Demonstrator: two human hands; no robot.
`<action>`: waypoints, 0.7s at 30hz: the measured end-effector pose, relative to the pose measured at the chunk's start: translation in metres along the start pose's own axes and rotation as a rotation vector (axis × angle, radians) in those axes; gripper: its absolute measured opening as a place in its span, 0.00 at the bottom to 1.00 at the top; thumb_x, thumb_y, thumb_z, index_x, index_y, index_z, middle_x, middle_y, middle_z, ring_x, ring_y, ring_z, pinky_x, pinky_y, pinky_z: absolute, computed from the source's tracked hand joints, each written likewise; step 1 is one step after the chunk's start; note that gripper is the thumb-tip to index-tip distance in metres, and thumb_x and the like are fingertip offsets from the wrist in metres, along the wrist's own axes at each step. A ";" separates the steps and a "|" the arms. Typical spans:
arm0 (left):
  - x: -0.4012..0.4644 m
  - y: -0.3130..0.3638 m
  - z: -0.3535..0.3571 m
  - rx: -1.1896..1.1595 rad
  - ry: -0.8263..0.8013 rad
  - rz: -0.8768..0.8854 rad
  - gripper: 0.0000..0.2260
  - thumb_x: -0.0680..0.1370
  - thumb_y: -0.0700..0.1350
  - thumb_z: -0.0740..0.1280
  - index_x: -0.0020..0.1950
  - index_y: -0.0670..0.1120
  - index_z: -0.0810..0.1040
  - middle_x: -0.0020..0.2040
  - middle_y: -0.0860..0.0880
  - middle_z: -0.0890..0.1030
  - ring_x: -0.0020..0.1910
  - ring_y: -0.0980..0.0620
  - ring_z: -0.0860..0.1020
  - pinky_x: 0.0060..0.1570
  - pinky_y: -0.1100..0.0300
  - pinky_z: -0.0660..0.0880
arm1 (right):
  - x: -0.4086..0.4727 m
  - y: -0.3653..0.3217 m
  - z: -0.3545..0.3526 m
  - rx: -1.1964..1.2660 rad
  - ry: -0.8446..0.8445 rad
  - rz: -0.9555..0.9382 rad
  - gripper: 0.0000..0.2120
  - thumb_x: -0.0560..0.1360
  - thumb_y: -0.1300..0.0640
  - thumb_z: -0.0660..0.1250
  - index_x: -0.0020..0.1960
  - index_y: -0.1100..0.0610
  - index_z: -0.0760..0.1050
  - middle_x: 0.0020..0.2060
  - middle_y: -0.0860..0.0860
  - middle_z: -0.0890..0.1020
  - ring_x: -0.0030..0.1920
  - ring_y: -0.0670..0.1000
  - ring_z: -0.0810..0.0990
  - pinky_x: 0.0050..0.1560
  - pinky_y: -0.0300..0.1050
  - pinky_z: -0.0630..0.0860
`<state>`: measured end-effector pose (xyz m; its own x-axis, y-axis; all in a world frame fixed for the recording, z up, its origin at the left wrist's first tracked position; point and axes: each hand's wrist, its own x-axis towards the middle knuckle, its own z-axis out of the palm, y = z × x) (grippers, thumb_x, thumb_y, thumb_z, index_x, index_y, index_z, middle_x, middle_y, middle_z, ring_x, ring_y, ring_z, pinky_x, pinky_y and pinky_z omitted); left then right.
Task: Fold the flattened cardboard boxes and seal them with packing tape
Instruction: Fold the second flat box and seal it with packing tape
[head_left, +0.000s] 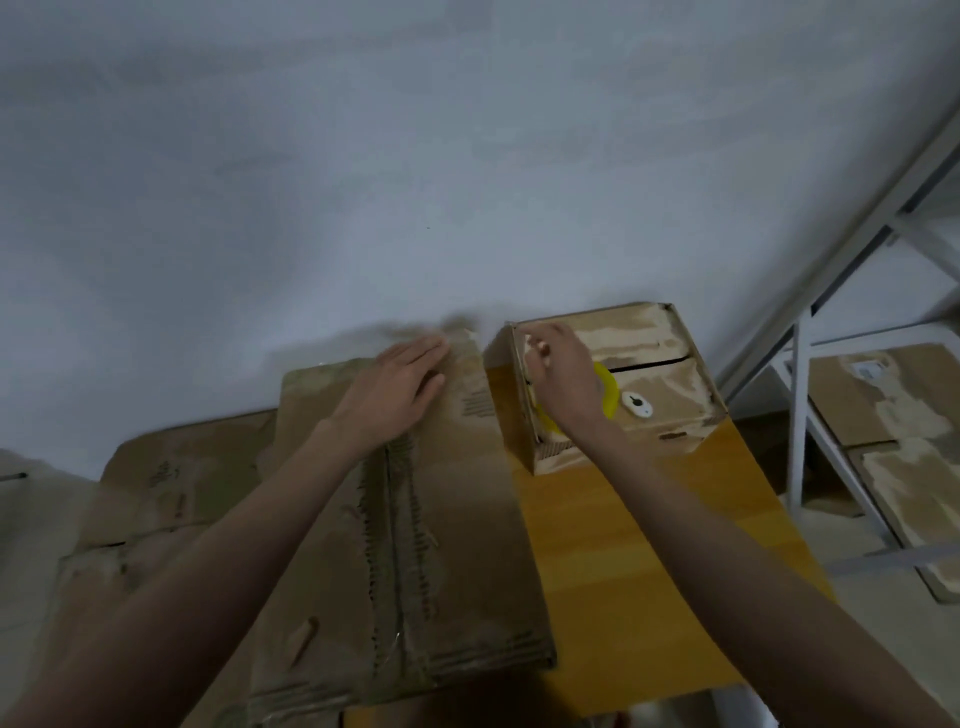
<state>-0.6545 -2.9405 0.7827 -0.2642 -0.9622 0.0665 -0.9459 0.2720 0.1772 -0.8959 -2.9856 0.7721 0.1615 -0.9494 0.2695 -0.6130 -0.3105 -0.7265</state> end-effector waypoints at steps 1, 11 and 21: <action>-0.007 0.000 0.002 -0.003 -0.018 -0.019 0.24 0.85 0.54 0.53 0.80 0.48 0.61 0.80 0.50 0.61 0.78 0.51 0.60 0.77 0.55 0.56 | -0.002 -0.019 0.011 0.003 -0.069 -0.107 0.15 0.80 0.63 0.61 0.65 0.60 0.78 0.59 0.56 0.79 0.56 0.55 0.78 0.61 0.47 0.73; -0.032 -0.012 0.010 -0.023 -0.071 -0.154 0.28 0.85 0.58 0.46 0.82 0.48 0.48 0.82 0.52 0.49 0.80 0.57 0.47 0.77 0.60 0.43 | -0.015 -0.042 0.058 -0.377 -0.369 -0.290 0.25 0.84 0.52 0.52 0.79 0.61 0.59 0.78 0.54 0.62 0.79 0.53 0.55 0.78 0.52 0.55; -0.088 -0.087 -0.006 -0.016 -0.009 -0.364 0.26 0.85 0.56 0.48 0.82 0.49 0.53 0.82 0.52 0.52 0.80 0.54 0.51 0.79 0.55 0.48 | 0.003 -0.051 0.072 -0.389 -0.170 -0.313 0.16 0.82 0.62 0.59 0.66 0.66 0.76 0.64 0.60 0.78 0.68 0.61 0.72 0.74 0.43 0.54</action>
<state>-0.5482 -2.8790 0.7671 0.0873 -0.9961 -0.0118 -0.9752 -0.0879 0.2029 -0.8089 -2.9760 0.7641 0.4859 -0.8187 0.3060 -0.7521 -0.5700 -0.3308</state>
